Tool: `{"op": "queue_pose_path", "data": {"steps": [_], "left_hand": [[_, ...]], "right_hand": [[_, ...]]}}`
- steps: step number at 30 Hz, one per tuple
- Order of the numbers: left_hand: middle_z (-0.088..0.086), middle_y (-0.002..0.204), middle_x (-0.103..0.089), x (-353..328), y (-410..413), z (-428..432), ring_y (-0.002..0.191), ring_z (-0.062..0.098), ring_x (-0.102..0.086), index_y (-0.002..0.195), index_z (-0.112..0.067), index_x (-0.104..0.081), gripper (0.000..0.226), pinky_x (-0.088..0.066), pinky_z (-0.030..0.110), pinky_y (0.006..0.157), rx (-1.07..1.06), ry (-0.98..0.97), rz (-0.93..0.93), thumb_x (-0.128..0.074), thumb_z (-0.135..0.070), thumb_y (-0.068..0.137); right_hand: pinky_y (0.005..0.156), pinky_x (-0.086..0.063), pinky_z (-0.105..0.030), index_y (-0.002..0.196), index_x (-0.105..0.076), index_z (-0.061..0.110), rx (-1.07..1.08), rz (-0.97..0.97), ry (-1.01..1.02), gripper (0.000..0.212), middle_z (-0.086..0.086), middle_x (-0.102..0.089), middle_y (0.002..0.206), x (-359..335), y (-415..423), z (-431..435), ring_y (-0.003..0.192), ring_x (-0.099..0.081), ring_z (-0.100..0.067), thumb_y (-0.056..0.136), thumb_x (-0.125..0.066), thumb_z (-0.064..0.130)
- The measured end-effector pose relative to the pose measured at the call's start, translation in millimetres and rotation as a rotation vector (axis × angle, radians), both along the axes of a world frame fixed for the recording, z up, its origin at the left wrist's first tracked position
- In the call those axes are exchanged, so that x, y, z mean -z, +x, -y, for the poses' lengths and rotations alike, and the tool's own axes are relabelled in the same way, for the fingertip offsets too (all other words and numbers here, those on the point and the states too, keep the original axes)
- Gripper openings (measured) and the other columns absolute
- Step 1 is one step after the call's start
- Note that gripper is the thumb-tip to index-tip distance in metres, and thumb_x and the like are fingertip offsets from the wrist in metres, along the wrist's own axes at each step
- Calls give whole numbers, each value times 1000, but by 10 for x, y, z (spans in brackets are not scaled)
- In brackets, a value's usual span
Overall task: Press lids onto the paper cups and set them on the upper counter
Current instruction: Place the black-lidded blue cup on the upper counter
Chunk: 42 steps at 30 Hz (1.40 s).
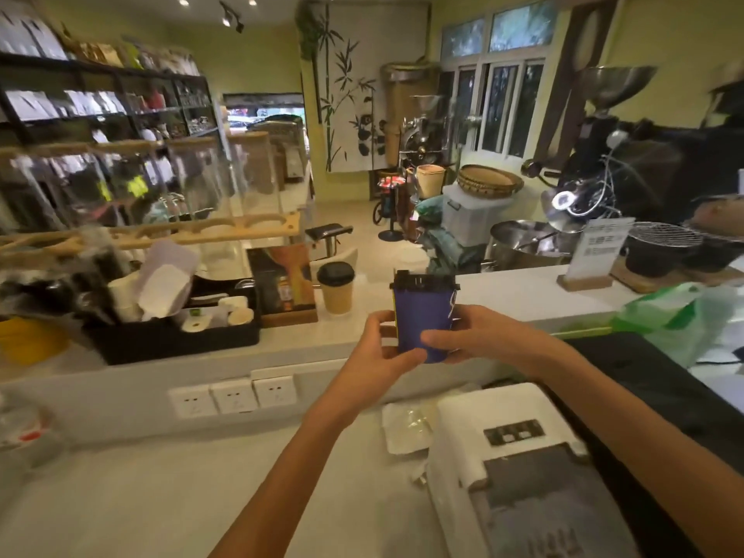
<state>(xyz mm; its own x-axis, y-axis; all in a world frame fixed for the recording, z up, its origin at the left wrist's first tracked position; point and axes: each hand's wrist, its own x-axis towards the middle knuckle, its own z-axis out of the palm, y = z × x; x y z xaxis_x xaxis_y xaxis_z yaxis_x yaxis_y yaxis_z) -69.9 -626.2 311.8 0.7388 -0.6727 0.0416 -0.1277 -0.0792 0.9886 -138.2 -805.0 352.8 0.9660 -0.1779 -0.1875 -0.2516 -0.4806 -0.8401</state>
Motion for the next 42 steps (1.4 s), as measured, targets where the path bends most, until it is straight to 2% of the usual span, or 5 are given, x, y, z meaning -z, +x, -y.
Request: {"op": "queue_pose_path", "data": {"steps": [5,14,26,33,42], "left_hand": [[9,126,-58,275,333,1188,107,23,-64,129,-10,-37,66,-56,17,69,-13,95,24,-78,-5,78],[13,113,-68,935,1342,2995,92,21,-61,124,-7,-54,53,-45,23,71,-142,239,218,-79,-14,78],[10,115,-65,1324,2115,3518,96,24,-63,128,-8,-49,53,-53,32,78,-128,365,275,-72,-14,81],[18,145,-47,1224,1935,3210,134,30,-46,150,-8,-24,60,-40,38,106,-43,514,220,-51,-7,97],[6,91,-71,354,1210,1685,83,20,-66,92,-16,-65,24,-57,45,82,-191,346,456,-43,-25,100]], "right_hand": [[59,-45,-5,117,-52,27,15,8,-195,48,10,-60,100,194,264,947,79,-56,5,80,-81,18],[98,-49,-39,118,-61,17,148,29,-152,59,-18,-69,119,929,1281,2635,102,-63,-25,68,-84,-4],[99,-52,-48,127,-61,16,125,68,-94,81,-8,-71,115,1494,2060,3219,106,-67,-25,51,-87,31],[108,-37,-40,155,-12,15,217,-120,47,110,-12,-22,161,1408,1803,3135,144,-31,-32,75,-85,23],[87,-54,-38,109,-68,14,307,200,50,20,-15,-69,117,448,763,2159,104,-65,-31,100,-52,23]]}}
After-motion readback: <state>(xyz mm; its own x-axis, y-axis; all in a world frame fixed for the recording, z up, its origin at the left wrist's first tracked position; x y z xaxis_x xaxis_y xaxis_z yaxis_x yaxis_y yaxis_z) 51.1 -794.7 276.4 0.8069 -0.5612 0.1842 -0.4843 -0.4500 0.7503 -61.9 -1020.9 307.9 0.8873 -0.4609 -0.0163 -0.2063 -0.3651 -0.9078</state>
